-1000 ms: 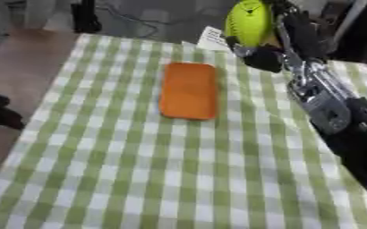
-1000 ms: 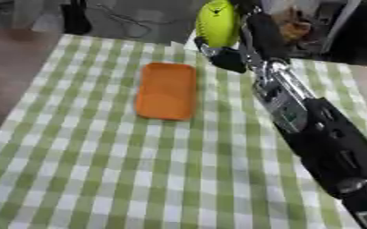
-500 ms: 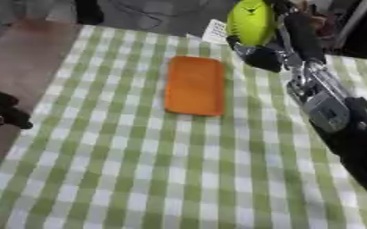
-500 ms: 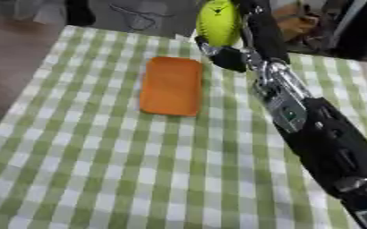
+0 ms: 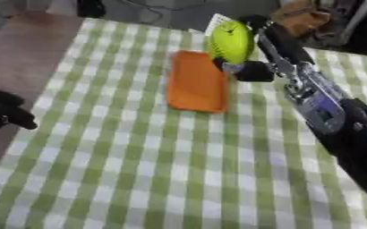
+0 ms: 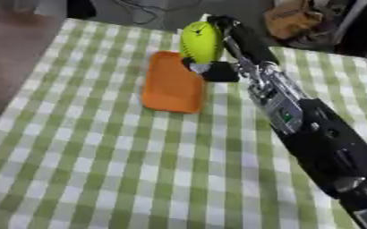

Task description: Pick up objects on the table and place them in the box.

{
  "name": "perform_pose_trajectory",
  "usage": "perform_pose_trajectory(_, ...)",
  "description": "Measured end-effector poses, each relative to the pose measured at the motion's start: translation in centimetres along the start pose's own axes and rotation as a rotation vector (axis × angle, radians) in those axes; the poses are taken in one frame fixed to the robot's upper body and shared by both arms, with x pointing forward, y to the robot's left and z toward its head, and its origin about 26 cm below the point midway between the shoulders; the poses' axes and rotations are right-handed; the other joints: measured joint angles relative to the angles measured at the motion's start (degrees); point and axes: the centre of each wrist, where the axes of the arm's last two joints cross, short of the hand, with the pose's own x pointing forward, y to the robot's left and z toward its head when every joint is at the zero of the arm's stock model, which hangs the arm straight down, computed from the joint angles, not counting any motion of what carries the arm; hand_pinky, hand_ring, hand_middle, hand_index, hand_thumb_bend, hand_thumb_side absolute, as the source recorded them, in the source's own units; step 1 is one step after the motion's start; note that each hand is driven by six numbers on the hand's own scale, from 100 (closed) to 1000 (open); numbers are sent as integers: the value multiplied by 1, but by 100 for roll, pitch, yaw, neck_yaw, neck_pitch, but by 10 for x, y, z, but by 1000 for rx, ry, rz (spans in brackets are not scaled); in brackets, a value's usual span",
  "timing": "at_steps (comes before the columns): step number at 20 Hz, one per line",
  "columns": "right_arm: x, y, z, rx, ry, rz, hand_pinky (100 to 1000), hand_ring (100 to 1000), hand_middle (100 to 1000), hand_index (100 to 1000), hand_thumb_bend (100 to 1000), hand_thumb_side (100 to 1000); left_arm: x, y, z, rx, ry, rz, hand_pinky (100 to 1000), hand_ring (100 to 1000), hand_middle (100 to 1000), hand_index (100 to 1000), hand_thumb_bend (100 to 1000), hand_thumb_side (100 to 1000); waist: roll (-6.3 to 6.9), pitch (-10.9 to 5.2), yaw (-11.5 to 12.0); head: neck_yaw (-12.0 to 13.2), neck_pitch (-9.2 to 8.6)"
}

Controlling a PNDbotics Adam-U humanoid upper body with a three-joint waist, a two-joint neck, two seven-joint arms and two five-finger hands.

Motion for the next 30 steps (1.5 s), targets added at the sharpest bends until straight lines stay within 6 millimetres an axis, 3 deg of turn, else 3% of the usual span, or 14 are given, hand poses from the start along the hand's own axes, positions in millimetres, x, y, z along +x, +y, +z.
perform_pose_trajectory(8, 3, -5, -5, 66, -53, 1, 108, 408, 424, 792, 100, 100, 0, -2, -4, -28, -13, 6, 652, 682, 726, 770, 156, 993, -60, 123, 129, -70, -1)
perform_pose_trajectory(21, 5, 3, -6, 133, -104, 16, 161, 454, 499, 829, 100, 100, 0, -2, -4, -35, -18, 9, 652, 682, 726, 769, 155, 994, -65, 153, 155, -67, -2)
perform_pose_trajectory(22, 5, 4, -6, 139, -105, 18, 231, 501, 591, 880, 100, 164, 0, -2, -4, -35, -18, 9, 652, 682, 727, 769, 155, 993, -65, 153, 155, -66, -2)
perform_pose_trajectory(23, 4, 5, -6, 149, -107, 25, 231, 501, 591, 880, 100, 164, 0, -2, -4, -36, -18, 9, 652, 682, 727, 769, 155, 993, -65, 153, 153, -66, -2)
perform_pose_trajectory(24, 5, 6, -6, 163, -111, 36, 288, 536, 650, 903, 100, 267, 0, -2, -4, -36, -18, 9, 653, 681, 727, 770, 155, 993, -65, 153, 148, -66, -2)
perform_pose_trajectory(25, 4, 7, -5, 179, -113, 48, 288, 536, 650, 903, 100, 267, 0, -2, -4, -36, -18, 9, 653, 681, 727, 770, 155, 993, -65, 153, 143, -66, -2)
perform_pose_trajectory(26, 3, 9, -4, 197, -115, 61, 358, 583, 725, 924, 100, 402, 0, -2, -4, -36, -19, 9, 653, 681, 727, 769, 155, 993, -65, 153, 131, -66, -2)
perform_pose_trajectory(29, 3, 10, -4, 241, -125, 99, 399, 609, 753, 930, 100, 447, 0, -2, -4, -36, -19, 9, 653, 681, 727, 769, 155, 993, -65, 153, 114, -65, -2)
perform_pose_trajectory(30, 3, 10, -4, 253, -128, 110, 463, 665, 801, 939, 100, 505, 0, -2, -4, -36, -19, 9, 653, 682, 727, 770, 155, 992, -65, 153, 106, -64, -2)
